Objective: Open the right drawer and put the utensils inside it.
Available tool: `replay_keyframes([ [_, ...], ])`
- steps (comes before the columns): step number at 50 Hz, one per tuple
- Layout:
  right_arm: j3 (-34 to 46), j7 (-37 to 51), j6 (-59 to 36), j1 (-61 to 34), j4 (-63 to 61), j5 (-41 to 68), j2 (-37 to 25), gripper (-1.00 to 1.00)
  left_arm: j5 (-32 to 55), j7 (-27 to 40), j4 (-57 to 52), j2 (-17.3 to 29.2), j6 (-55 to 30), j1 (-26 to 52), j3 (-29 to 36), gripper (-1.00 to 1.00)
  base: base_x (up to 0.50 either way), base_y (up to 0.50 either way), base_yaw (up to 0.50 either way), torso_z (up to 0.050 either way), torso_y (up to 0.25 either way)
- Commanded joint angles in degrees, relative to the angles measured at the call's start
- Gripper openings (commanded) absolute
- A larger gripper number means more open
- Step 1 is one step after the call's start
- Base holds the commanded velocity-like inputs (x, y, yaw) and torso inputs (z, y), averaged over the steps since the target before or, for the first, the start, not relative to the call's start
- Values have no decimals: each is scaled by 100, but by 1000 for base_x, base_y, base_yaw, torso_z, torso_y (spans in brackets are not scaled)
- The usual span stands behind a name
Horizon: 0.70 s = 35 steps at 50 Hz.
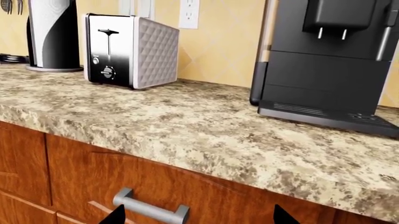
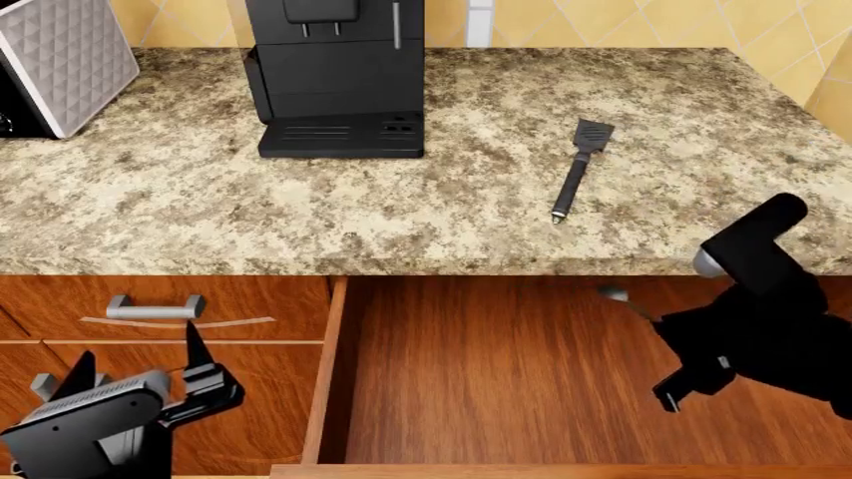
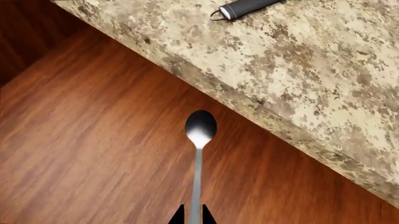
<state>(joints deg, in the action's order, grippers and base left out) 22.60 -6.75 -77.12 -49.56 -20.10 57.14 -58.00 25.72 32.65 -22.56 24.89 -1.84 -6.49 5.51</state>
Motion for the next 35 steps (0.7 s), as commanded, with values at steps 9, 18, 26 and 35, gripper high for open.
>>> replay_keyframes([
  [9,-236,754,166,411,313,-310,-99,-100,-3,52,-131,55,7,-72,-31,100,0,0,0,0,0],
  [18,-695,1298,236,846,392,-183,-99,-100,-4,93,-202,85,63,-179,-96,100,0,0,0,0,0],
  [26,-999,1771,355,1346,270,-136,-87,-100,1,77,-181,86,142,-238,-119,100,0,0,0,0,0],
  [35,-1035,2060,527,1472,295,-258,126,-100,-8,71,-147,81,173,-246,-108,100,0,0,0,0,0],
])
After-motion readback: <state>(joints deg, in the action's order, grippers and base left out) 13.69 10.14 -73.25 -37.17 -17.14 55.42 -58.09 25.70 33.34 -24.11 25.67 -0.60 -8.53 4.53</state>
